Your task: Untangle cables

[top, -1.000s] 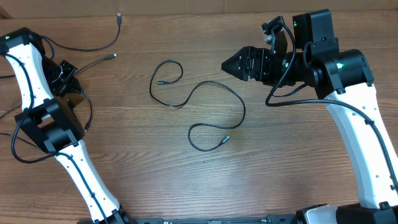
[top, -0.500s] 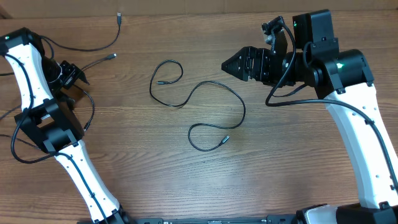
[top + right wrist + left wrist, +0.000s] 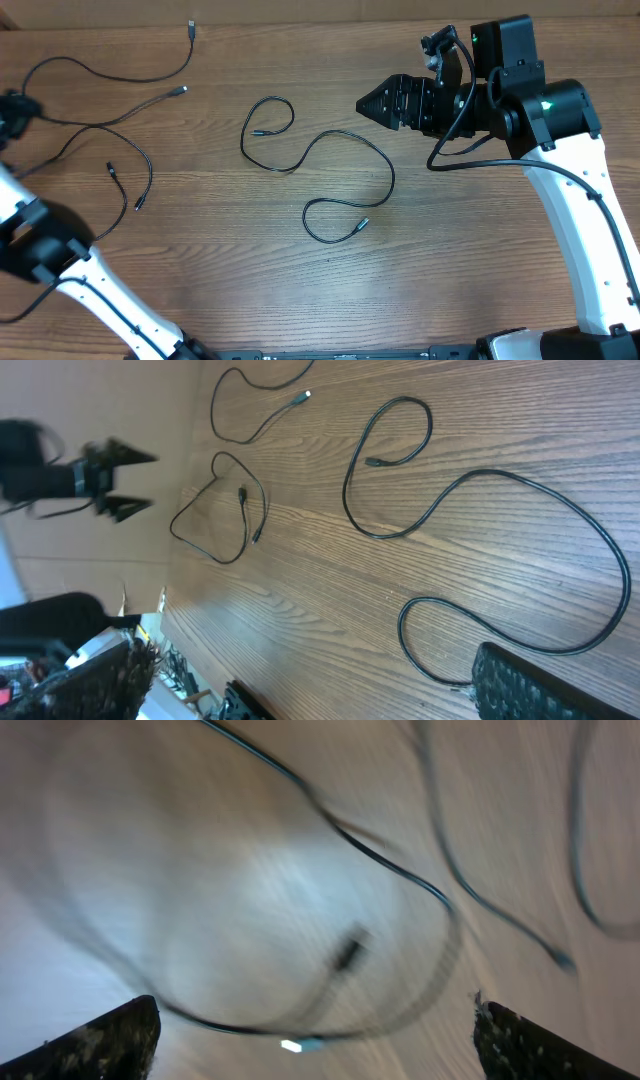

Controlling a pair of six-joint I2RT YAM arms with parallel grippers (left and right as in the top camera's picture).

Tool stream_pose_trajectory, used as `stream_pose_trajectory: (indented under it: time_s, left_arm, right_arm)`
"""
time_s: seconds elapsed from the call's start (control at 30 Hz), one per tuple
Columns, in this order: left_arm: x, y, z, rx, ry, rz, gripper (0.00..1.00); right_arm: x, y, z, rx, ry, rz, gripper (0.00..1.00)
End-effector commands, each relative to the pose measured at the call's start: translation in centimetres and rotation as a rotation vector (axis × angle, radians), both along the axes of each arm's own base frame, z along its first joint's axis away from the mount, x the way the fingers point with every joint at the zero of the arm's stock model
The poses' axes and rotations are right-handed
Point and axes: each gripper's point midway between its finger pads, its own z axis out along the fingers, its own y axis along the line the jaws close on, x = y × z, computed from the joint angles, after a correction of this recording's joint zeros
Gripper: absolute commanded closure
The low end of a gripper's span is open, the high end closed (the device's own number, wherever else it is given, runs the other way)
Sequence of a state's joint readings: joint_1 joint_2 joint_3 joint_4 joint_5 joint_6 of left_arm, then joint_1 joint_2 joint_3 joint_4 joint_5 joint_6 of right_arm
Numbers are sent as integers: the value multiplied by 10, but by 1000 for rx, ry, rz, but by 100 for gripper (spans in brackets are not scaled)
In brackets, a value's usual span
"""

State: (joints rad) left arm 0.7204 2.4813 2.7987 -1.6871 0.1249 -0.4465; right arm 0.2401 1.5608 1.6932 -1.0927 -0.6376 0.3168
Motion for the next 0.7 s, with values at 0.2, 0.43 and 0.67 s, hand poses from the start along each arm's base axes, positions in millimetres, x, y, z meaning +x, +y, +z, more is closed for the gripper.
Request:
stream_pose_trajectory:
  time_s: [0.2,0.43,0.67]
  left_arm:
    - [-79,67,-18,113,213,163,1]
    - [-79,59,-56,6,236,141,7]
    - [-79,48,-95,-50,280,92,6]
  right_arm:
    - [3,0,4,-3,-27,-1,0]
    - [11,2,11,10,-71,-3,0]
    - [9,1,9,7,-60,-3,0]
